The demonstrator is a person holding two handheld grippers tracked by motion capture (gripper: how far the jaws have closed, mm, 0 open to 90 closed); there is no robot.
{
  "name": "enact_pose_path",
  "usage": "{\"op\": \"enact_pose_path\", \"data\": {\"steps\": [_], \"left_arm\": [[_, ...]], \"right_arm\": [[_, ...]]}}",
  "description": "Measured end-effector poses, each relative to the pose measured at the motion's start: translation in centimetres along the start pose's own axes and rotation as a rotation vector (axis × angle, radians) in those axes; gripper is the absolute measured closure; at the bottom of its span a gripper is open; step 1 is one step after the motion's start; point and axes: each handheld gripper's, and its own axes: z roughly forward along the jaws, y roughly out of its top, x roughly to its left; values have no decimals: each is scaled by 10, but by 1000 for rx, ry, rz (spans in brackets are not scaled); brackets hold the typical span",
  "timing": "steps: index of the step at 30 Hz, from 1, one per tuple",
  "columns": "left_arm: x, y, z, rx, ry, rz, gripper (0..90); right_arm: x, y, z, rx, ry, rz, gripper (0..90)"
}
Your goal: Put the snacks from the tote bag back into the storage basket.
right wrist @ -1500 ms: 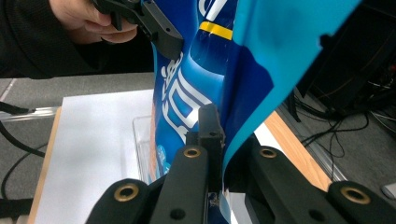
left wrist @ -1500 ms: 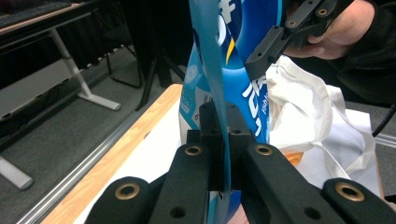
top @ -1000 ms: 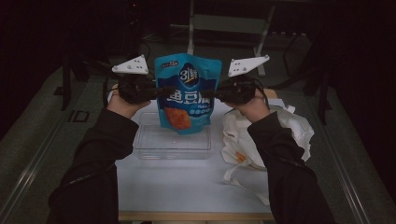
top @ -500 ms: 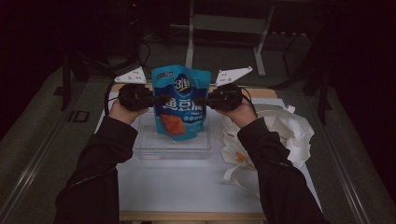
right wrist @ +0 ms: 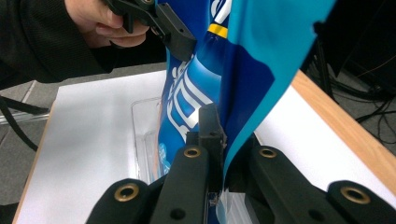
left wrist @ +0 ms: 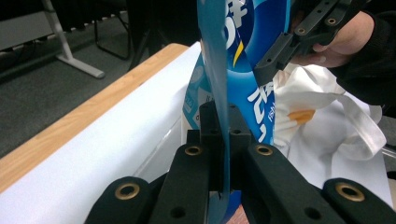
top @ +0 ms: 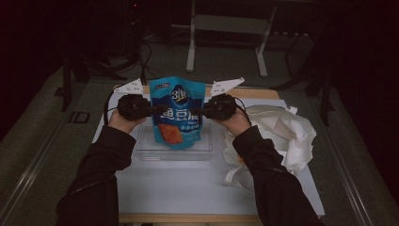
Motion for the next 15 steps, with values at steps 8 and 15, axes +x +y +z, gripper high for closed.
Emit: {"op": "enact_pose_path", "data": {"steps": [8,15], "left_arm": [[2,-17,6,25,-13,-21,900],[3,-29,7,22,-24,-38,900]], "right_arm": [[1,-16,11,15,19,34,888],[3,-26,19,16,31,50,888]]}}
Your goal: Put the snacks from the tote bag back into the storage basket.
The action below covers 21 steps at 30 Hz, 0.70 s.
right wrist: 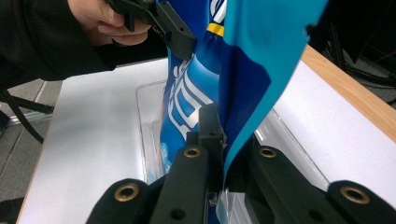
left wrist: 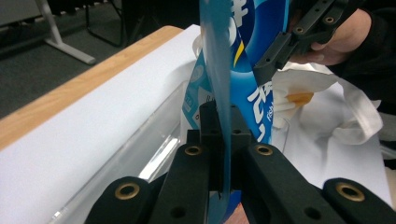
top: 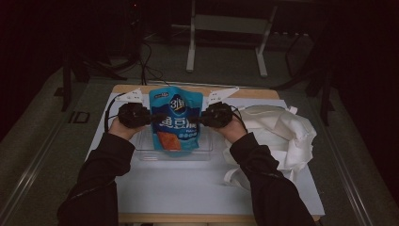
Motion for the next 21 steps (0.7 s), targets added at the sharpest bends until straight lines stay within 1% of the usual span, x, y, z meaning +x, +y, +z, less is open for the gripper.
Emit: {"op": "enact_pose_path", "data": {"steps": [2,6,12,15,17,18,21], "left_arm": [[0,-3,0,-4,-5,-1,900],[0,-7,-1,-11,-13,-3,900],[-1,-12,-1,-12,-19,-2,899],[-2,-16,-1,-24,-26,1,899],[-3,-19,-2,-33,-28,7,897],[-4,-21,-3,-41,-31,11,897],[-6,-23,-4,-47,-38,13,894]], "right_arm": [[1,-1,2,9,0,-3,888],[3,-3,3,8,0,-10,887],[7,-8,5,7,0,-5,886],[7,-10,6,6,1,-6,885],[8,-12,5,-4,4,-1,885],[8,-12,6,-7,4,-3,884],[11,-14,5,-12,0,-12,878]]}}
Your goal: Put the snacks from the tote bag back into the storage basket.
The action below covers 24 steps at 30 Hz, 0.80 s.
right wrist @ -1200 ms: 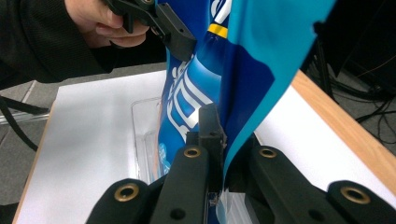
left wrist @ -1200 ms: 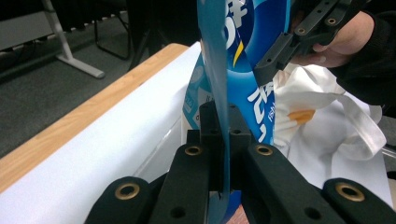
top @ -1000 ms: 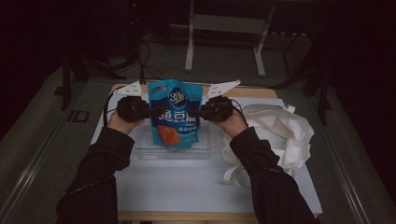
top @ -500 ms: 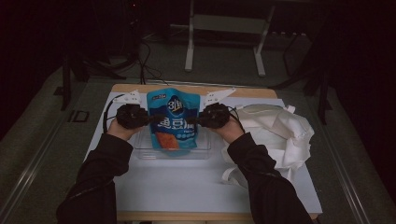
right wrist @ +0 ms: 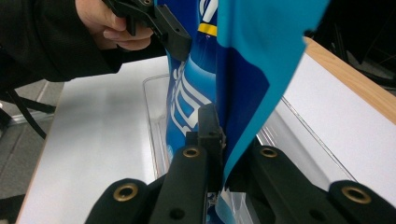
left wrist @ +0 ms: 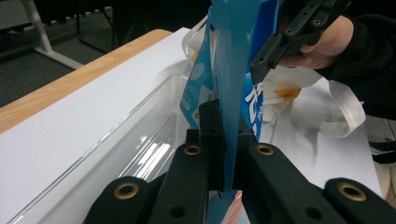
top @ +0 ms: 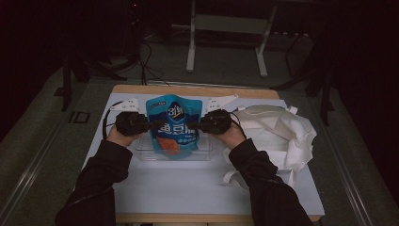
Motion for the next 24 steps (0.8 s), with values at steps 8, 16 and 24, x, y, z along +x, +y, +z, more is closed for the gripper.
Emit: {"op": "enact_pose_path", "data": {"steps": [8,16,24], "left_arm": [[-7,-1,1,-2,13,1,880],[-14,4,-2,8,79,15,805],[-23,7,-6,17,123,14,476]], "right_arm": [[5,-4,-3,0,-16,-8,863],[5,-1,-6,-18,-17,-8,734],[9,4,-14,-25,-68,-28,375]]}}
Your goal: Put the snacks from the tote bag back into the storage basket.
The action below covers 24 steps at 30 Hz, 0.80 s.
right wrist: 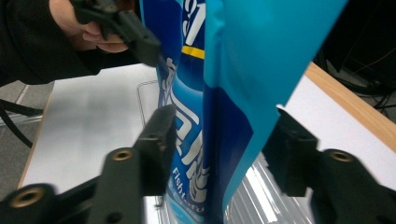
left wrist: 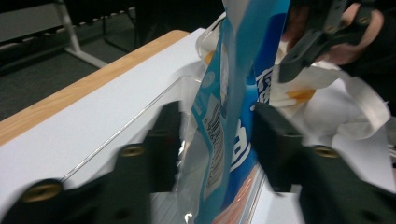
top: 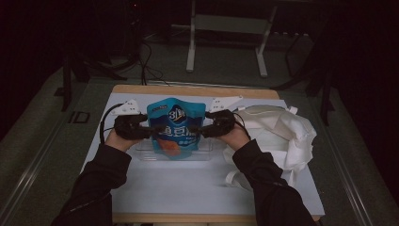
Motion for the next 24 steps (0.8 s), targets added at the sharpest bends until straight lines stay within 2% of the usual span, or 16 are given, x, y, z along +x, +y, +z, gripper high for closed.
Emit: {"op": "enact_pose_path", "data": {"steps": [1,2,4,5,6,8,10,12,14,16,18,20,23,24], "left_arm": [[-1,0,0,-6,7,-3,414],[-3,0,-1,-1,19,2,358],[-3,-1,-1,-8,22,-5,276],[-2,-2,-2,-14,6,-35,222],[-1,-3,-1,-9,-15,-39,157],[-3,-4,-1,-4,-13,-25,73],[-4,-5,-1,-6,-10,-35,15],[-8,-5,-1,4,27,-23,15],[-11,-6,-3,4,44,-13,15],[-14,-8,-5,-3,35,-24,15],[-17,-9,-8,-7,57,-15,15],[-20,-11,-11,-10,60,-23,15],[-24,-15,-17,-41,71,-42,15],[-24,-17,-19,-50,61,-49,15]], "right_arm": [[0,0,-2,-14,-14,10,338],[-2,0,-4,-19,-8,23,276],[-2,0,-5,-24,-14,17,183],[-3,0,-6,-24,-17,29,169],[-4,-1,-7,-29,-5,40,142],[-4,-1,-8,-26,-18,25,138],[-4,-2,-10,-27,-28,26,137],[-4,-2,-12,-19,-50,9,138],[-3,-2,-14,-10,-53,9,138],[-1,-1,-17,-6,-68,8,138],[0,-2,-21,-8,-76,10,139],[2,-3,-26,-4,-84,8,139],[3,-7,-32,-3,-90,13,140],[3,-9,-35,-7,-91,18,140]]}}
